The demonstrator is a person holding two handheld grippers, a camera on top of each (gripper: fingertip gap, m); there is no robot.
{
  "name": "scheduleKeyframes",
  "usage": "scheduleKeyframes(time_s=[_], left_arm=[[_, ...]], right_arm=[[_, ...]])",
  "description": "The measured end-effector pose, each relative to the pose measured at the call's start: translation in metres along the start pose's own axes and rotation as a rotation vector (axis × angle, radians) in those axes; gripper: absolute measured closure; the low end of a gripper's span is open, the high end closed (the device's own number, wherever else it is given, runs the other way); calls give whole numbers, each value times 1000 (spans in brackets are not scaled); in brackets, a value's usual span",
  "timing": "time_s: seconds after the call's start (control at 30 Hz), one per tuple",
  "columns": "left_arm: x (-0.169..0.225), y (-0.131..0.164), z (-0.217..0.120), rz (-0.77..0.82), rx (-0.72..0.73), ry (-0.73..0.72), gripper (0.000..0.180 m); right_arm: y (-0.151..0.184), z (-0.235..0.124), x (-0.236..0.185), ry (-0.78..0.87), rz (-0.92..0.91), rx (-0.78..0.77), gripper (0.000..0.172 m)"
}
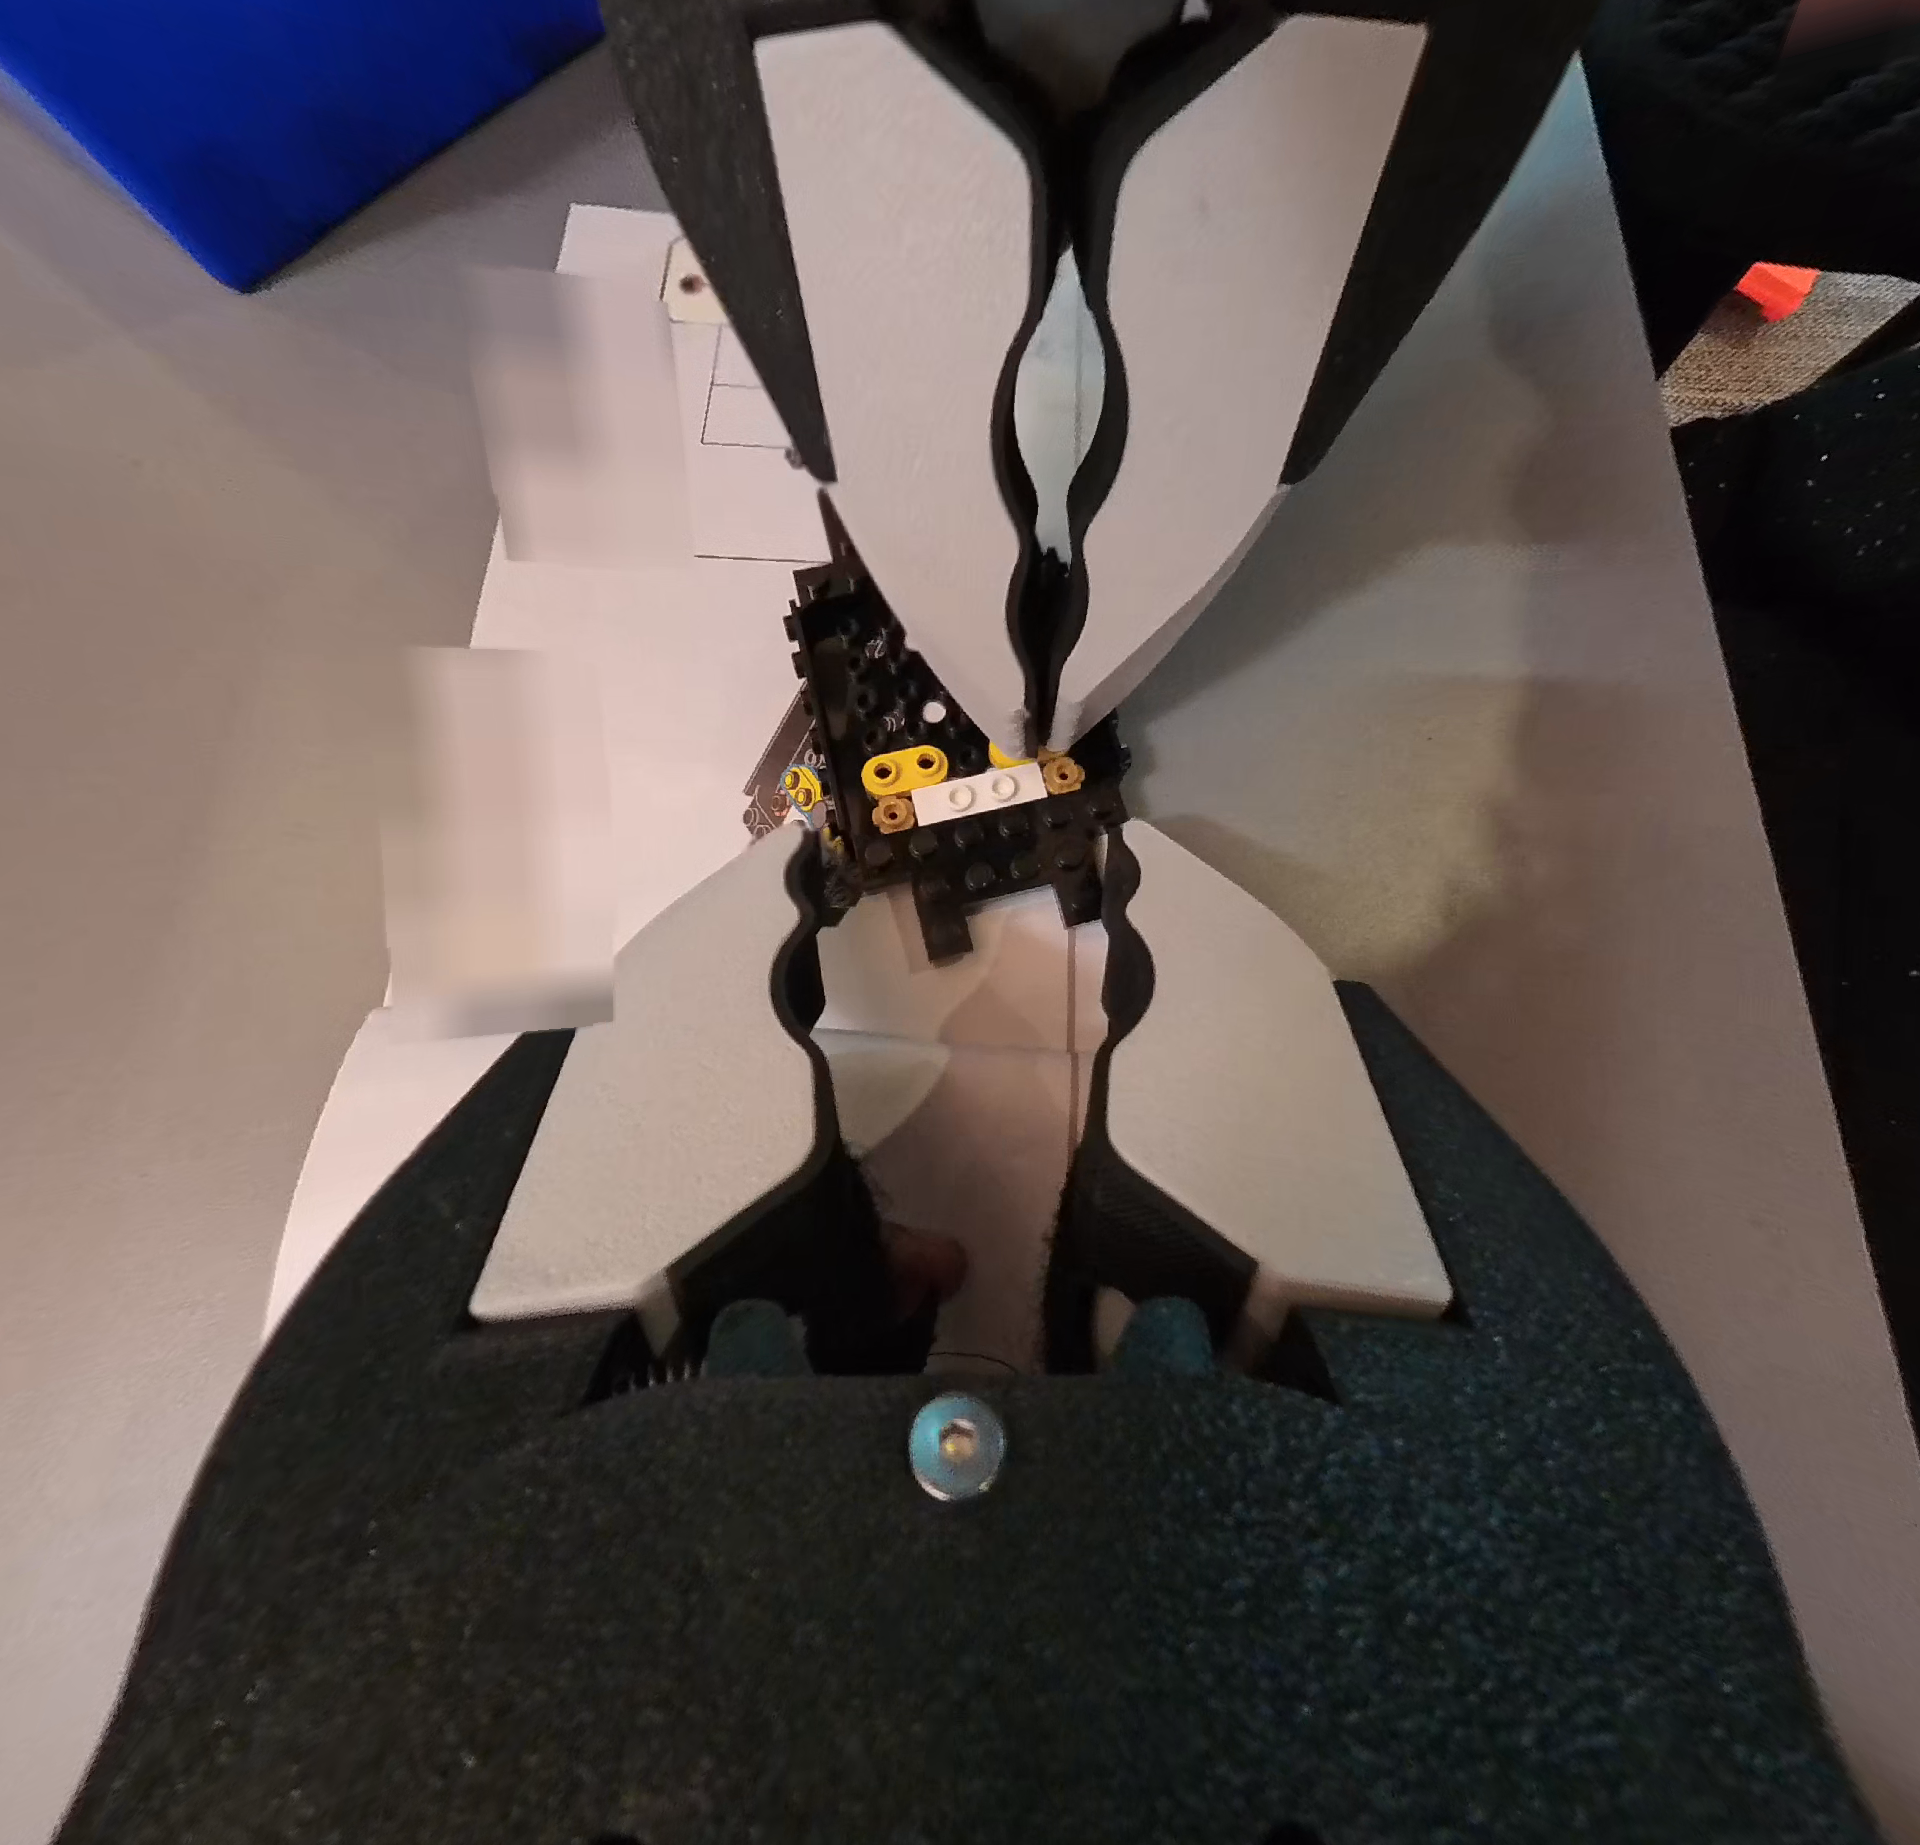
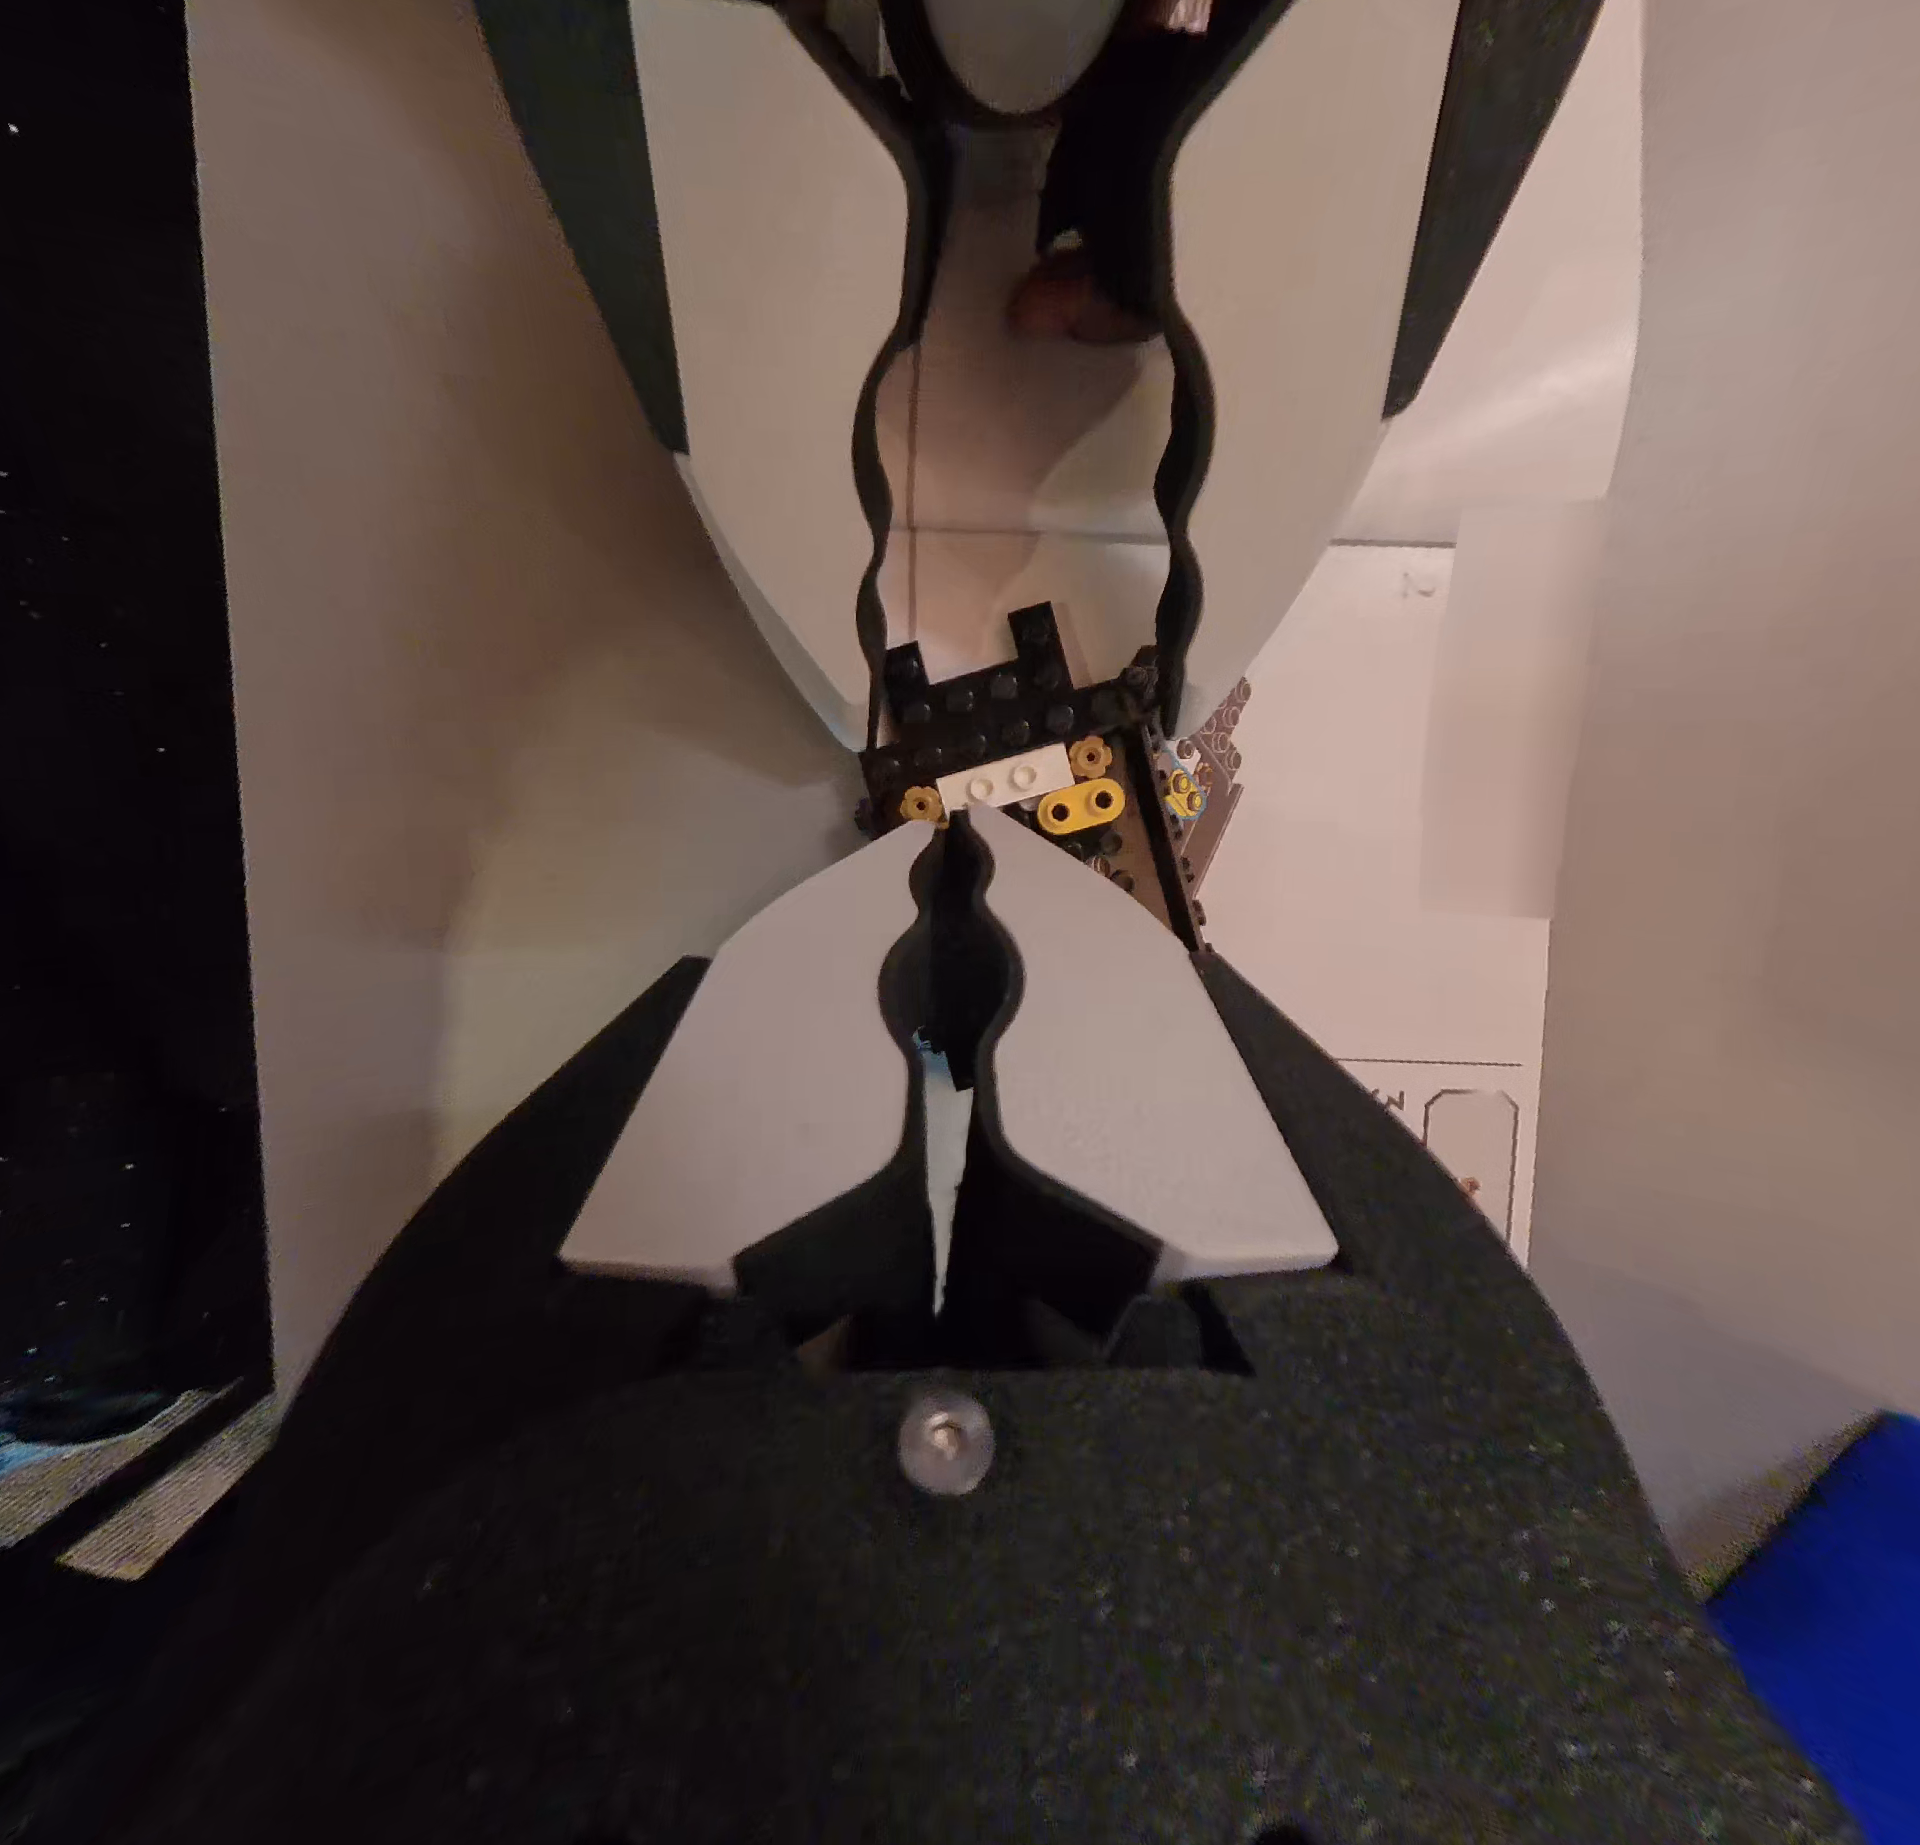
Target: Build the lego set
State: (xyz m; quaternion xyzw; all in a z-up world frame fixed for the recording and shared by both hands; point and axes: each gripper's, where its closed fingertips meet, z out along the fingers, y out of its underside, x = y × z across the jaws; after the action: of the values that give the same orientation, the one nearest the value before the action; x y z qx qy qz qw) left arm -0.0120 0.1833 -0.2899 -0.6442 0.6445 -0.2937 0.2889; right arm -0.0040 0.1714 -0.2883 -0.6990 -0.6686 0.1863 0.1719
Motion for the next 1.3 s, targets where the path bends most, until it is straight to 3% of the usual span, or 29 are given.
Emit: scheduleKeyframes(time_s=[0.03,0.17,0.27,0.33,0.53,0.73,1.3], left_arm=[[0,-2,-2,0,10,-3,130],[-6,-14,-15,-16,87,-33,129],[-11,-18,-27,-37,128,-54,126],[-12,-20,-34,-42,146,-63,123],[-13,-32,-48,-49,215,-80,108],[-16,-32,-49,-60,237,-78,98],[-19,-30,-40,4,250,-101,93]], right_arm=[[0,-1,0,-2,-7,25,172],[-7,-13,1,-28,75,155,125],[10,-16,6,7,43,73,89],[19,-15,10,21,12,30,78],[27,-3,16,28,-46,8,82],[23,-4,15,45,-70,53,112],[-13,-23,36,134,60,367,112]])
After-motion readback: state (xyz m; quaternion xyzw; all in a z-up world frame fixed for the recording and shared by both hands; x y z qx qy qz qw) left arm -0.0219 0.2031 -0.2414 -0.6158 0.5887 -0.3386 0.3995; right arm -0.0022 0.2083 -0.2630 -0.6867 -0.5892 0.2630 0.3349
